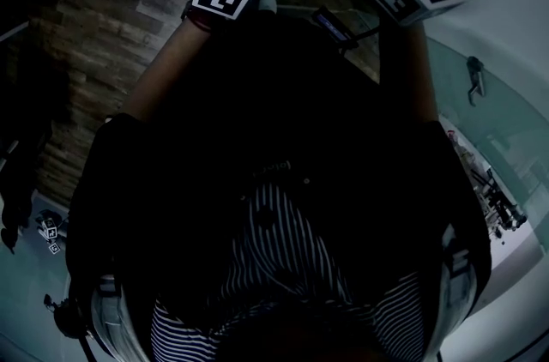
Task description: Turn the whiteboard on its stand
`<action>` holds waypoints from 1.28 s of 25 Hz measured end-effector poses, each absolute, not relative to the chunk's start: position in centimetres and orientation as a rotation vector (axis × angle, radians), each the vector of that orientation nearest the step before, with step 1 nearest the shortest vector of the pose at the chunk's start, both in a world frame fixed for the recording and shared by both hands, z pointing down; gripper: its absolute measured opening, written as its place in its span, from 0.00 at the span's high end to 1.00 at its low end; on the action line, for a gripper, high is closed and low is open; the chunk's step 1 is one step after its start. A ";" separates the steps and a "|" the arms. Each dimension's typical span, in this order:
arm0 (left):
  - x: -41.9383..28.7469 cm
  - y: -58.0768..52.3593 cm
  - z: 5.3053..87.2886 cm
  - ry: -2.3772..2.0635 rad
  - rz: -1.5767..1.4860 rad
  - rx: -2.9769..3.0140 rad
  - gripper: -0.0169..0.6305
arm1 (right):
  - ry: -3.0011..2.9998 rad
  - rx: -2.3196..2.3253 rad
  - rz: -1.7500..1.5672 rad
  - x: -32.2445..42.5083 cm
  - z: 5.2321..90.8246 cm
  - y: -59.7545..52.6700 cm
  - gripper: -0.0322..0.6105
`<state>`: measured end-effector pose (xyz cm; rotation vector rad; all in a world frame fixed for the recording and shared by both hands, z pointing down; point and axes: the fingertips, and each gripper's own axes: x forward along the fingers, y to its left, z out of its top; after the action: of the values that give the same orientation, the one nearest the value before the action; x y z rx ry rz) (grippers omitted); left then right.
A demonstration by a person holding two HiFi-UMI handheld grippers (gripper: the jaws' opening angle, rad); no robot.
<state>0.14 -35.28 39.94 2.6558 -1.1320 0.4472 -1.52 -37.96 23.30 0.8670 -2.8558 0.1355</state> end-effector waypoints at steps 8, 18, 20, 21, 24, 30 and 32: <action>-2.9 -34.1 37.9 -1.175 0.361 2.639 0.66 | -2.808 0.977 0.116 1.6 23.9 -36.5 0.77; -6.8 -30.1 35.0 -1.059 0.091 2.579 0.97 | -2.825 0.903 0.539 3.1 30.3 -29.5 0.95; -6.9 -29.2 35.4 -1.046 0.092 2.565 0.97 | -2.824 0.862 0.552 1.9 31.1 -28.3 0.95; -6.9 -28.7 35.7 -1.038 0.092 2.563 0.97 | -2.819 0.838 0.544 1.4 31.4 -27.9 0.95; -6.9 -27.7 36.1 -1.024 0.090 2.557 0.97 | -2.822 0.748 0.520 -0.3 31.7 -27.2 0.95; -5.7 -25.9 35.7 -1.049 0.068 2.570 0.97 | -2.848 0.642 0.468 0.5 31.7 -26.7 0.95; -5.4 -26.1 35.8 -1.050 0.087 2.584 0.97 | -2.856 0.614 0.441 0.5 32.1 -27.1 0.95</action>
<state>-5.36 -26.10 35.77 2.5840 -1.0497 0.0867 0.46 -27.12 32.09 0.6137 -2.8563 0.4413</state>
